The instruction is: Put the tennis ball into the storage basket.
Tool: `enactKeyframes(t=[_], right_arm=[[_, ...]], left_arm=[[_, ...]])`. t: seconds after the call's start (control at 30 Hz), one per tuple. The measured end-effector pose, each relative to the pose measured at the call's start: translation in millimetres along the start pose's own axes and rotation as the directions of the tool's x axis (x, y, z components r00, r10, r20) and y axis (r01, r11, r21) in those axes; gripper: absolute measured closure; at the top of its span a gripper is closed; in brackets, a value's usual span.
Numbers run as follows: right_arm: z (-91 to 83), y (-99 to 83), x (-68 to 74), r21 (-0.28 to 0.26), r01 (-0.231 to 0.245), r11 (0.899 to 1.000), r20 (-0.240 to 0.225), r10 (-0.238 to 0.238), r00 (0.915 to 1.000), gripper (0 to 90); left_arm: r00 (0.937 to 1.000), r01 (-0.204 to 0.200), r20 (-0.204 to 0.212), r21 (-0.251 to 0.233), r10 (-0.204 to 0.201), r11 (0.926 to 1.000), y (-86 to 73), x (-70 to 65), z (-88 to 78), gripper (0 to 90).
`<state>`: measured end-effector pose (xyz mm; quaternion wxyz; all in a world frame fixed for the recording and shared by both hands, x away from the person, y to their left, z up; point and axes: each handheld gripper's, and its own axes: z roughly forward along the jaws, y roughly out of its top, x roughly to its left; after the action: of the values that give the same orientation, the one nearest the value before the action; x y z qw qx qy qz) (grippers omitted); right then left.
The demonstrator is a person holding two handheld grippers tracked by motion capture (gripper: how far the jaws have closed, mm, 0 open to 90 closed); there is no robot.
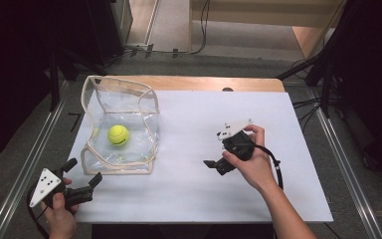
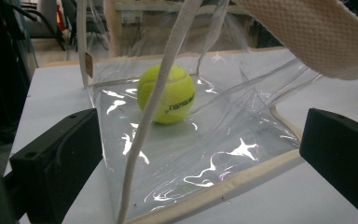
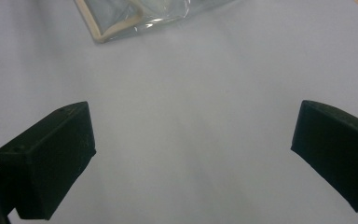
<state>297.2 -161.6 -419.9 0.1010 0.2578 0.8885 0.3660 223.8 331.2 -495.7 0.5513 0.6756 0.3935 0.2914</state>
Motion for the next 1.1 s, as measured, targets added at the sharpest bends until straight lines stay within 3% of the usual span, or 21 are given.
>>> enactKeyframes(t=[0.57,1.1], right_arm=[[-6.2,-43.7,-4.5,-0.062,-0.053,0.997,0.028,0.055,0.9981,0.0],[-19.3,-85.8,-13.3,-0.136,-0.119,0.984,0.073,0.130,0.9888,0.0]], left_arm=[[1.0000,-0.004,-0.005,0.005,0.004,1.0000,0.0,-1.0,0.8,0.0],[0.9999,-0.011,-0.008,0.012,0.011,0.9999,0.1,-1.8,1.7,0.0]])
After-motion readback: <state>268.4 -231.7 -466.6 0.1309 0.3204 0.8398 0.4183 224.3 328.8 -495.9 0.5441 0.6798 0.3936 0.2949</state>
